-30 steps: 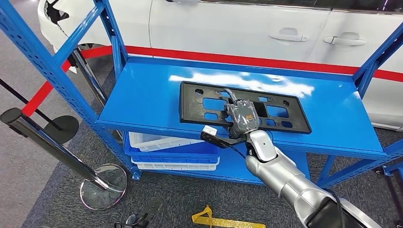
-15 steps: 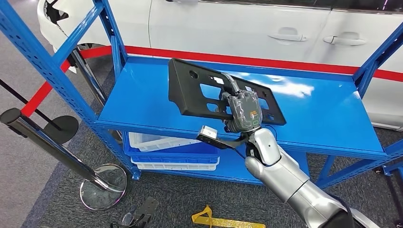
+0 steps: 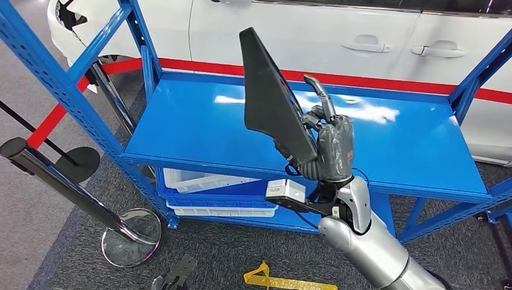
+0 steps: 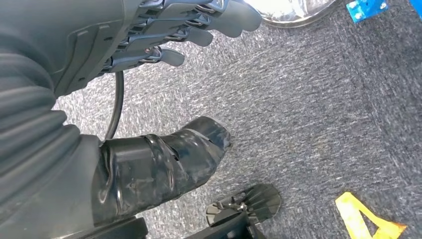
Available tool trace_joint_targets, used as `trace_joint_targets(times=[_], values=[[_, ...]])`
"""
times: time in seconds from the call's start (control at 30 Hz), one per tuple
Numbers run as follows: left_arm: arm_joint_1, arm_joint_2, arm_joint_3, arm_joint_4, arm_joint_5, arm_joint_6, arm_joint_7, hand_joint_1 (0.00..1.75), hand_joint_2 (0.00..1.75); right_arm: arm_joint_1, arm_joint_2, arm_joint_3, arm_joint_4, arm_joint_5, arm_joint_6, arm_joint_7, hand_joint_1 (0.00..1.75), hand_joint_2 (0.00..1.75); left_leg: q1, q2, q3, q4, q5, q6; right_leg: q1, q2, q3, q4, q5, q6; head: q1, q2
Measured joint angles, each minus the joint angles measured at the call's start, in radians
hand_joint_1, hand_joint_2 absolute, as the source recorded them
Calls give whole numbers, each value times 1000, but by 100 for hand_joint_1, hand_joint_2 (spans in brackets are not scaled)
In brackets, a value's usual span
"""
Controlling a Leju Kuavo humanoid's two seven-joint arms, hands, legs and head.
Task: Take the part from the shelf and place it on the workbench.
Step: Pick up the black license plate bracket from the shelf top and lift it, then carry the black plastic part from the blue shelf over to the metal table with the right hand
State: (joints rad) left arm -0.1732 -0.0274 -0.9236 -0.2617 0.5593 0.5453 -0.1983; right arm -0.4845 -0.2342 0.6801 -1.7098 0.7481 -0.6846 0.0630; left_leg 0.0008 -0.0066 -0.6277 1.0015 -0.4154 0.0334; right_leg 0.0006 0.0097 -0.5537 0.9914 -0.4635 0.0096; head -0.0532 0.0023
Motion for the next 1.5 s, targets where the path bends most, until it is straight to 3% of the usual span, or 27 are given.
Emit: trace_joint_targets(times=[0.23,0.4,0.47,0.53,0.57,0.6,0.63,0.67,0.7,0.77,0.83,0.9,0.93,1.0,1.07,1.1,1.13,1.17,1.23,1.3,1.37,1.43,1.5], values=[[-1,10,0,0,0,-9,22,0,175,48,-9,-9,-139,-135,3,-57,175,175,-6,-1,-1,4,-6,4,-5,0,1,-1,-2,3,0,0],[-3,16,0,0,-12,-24,30,0,175,70,-21,-10,-221,-175,10,-88,175,175,-6,1,4,-4,-1,16,-8,1,1,3,-7,12,0,0],[-7,17,0,0,-18,-30,33,0,175,76,-27,-10,-248,-182,18,-94,175,175,0,5,13,-18,5,22,-9,0,-21,58,-50,17,3,0],[-12,18,0,0,-24,-38,38,0,175,82,-31,-11,-269,-189,25,-98,175,175,1,8,16,-21,6,25,-13,-1,-76,181,-119,22,5,0],[-14,18,0,0,-26,-41,41,0,175,87,-32,-11,-276,-194,28,-100,175,175,1,8,16,-20,6,25,-16,-1,-103,241,-141,25,6,0],[-16,18,0,0,-29,-44,45,0,175,92,-33,-11,-283,-199,30,-103,175,175,1,9,16,-18,5,25,-20,-1,-119,275,-145,28,6,0],[-17,18,0,0,-32,-47,48,0,175,97,-34,-11,-290,-204,32,-106,175,175,2,9,15,-16,5,24,-24,-2,-117,275,-130,32,6,0],[-18,18,0,0,-34,-50,50,0,175,100,-35,-11,-297,-208,34,-109,175,175,3,8,14,-12,3,21,-30,-3,-96,237,-99,35,6,0],[-20,18,0,0,-36,-53,52,0,175,101,-37,-11,-304,-211,35,-112,175,175,5,8,13,-6,1,17,-36,-4,-63,173,-65,39,6,0],[-26,20,0,0,-37,-58,53,0,175,102,-38,-11,-316,-213,37,-114,175,175,5,5,5,9,-4,5,-37,-3,-6,70,-27,42,7,0],[-31,21,0,0,-38,-60,54,0,175,104,-39,-11,-325,-214,38,-115,175,175,3,2,-5,18,0,-10,-31,2,1,45,-24,32,6,0],[-31,21,0,0,-38,-60,55,0,175,106,-40,-11,-330,-215,39,-116,175,175,8,2,-15,23,2,-24,-28,4,-12,44,-15,11,6,0],[-30,21,0,0,-38,-60,55,0,175,107,-40,-11,-332,-215,40,-116,175,175,11,2,-24,36,-14,-29,-26,3,-19,43,-9,1,5,0],[-31,21,0,0,-38,-61,54,0,175,107,-40,-11,-338,-215,41,-116,175,175,14,3,-55,115,-88,-33,-23,1,-33,42,4,-18,2,0],[-33,20,0,0,-40,-62,54,0,175,107,-40,-11,-341,-216,43,-119,175,175,13,3,-87,236,-168,-31,-16,-1,-48,42,15,-28,0,0],[-33,20,0,0,-42,-63,54,0,175,108,-40,-11,-341,-215,45,-122,175,175,12,3,-91,277,-185,-29,-11,-1,-56,43,21,-31,0,0],[-34,20,0,0,-44,-64,54,0,175,108,-40,-11,-342,-213,46,-127,175,175,10,3,-78,285,-183,-24,-6,0,-64,44,26,-33,0,0],[-35,19,0,0,-47,-66,55,0,175,109,-40,-11,-344,-206,48,-131,175,175,6,3,-49,258,-164,-17,-3,1,-71,45,32,-34,0,0],[-40,20,0,0,-52,-68,57,0,175,110,-40,-11,-351,-187,51,-140,175,175,-8,2,43,133,-121,5,2,2,-82,46,41,-34,0,0],[-48,22,0,0,-55,-71,58,0,175,110,-40,-11,-359,-172,53,-143,175,175,-20,2,107,29,-108,21,1,1,-88,46,49,-28,0,0],[-51,23,0,0,-56,-75,60,0,175,111,-41,-11,-363,-163,53,-144,175,175,-25,1,116,-4,-104,25,-2,0,-90,41,60,-17,-2,0],[-49,21,0,-1,-55,-78,62,0,175,112,-41,-11,-366,-157,52,-144,175,175,-18,5,118,-21,-87,25,-2,1,-95,51,53,-6,-2,0],[-49,19,0,-1,-53,-81,63,0,175,114,-41,-11,-370,-156,52,-144,175,175,-10,11,117,-34,-70,28,-5,1,-125,124,-2,6,1,0]])
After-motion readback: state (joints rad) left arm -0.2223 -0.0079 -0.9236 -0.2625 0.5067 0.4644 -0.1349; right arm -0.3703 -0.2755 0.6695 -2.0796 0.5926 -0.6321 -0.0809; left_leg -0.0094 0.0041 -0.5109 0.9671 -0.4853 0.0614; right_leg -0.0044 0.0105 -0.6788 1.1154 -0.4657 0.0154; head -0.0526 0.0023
